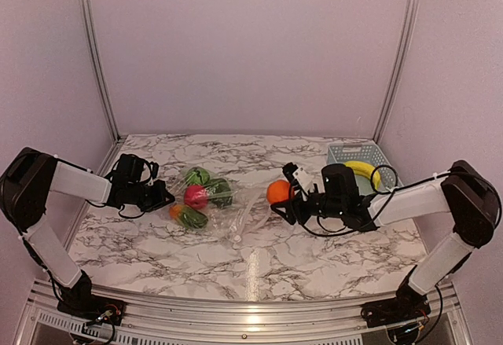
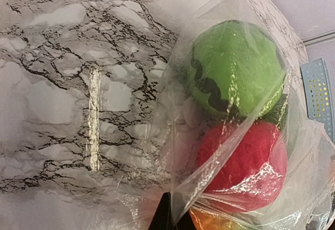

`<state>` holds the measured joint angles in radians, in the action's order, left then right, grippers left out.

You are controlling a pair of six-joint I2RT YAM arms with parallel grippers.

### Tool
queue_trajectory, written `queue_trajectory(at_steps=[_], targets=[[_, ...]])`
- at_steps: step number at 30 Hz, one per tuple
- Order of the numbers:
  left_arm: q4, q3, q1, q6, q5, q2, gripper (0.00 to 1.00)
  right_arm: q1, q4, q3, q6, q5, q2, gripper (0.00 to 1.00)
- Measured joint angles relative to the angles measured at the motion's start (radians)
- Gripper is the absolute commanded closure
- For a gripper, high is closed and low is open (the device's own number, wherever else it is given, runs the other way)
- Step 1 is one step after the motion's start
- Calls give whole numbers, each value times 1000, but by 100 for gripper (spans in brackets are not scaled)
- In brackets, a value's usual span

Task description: Open the zip-top bag and remove the fake food

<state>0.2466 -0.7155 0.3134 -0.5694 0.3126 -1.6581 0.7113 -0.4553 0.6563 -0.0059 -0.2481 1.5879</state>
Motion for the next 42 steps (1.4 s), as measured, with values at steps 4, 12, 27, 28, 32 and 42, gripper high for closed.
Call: queue_trajectory(at_steps=[4, 12, 27, 28, 32, 42], targets=[[4, 0, 0, 0, 0, 0, 100, -105, 38, 8, 18, 7, -67, 44], [12, 0, 0, 0, 3, 0, 100, -340, 136, 83, 62, 44, -99, 42], [19, 0, -3, -1, 21, -10, 100, -698, 227, 250, 138, 154, 37, 38], [18, 0, -3, -1, 22, -11, 100, -710, 234, 267, 138, 161, 60, 38], [19, 0, -3, -1, 27, -13, 100, -743, 249, 329, 137, 187, 144, 36], [27, 0, -3, -4, 37, -27, 100, -762, 300, 467, 132, 267, 260, 9]])
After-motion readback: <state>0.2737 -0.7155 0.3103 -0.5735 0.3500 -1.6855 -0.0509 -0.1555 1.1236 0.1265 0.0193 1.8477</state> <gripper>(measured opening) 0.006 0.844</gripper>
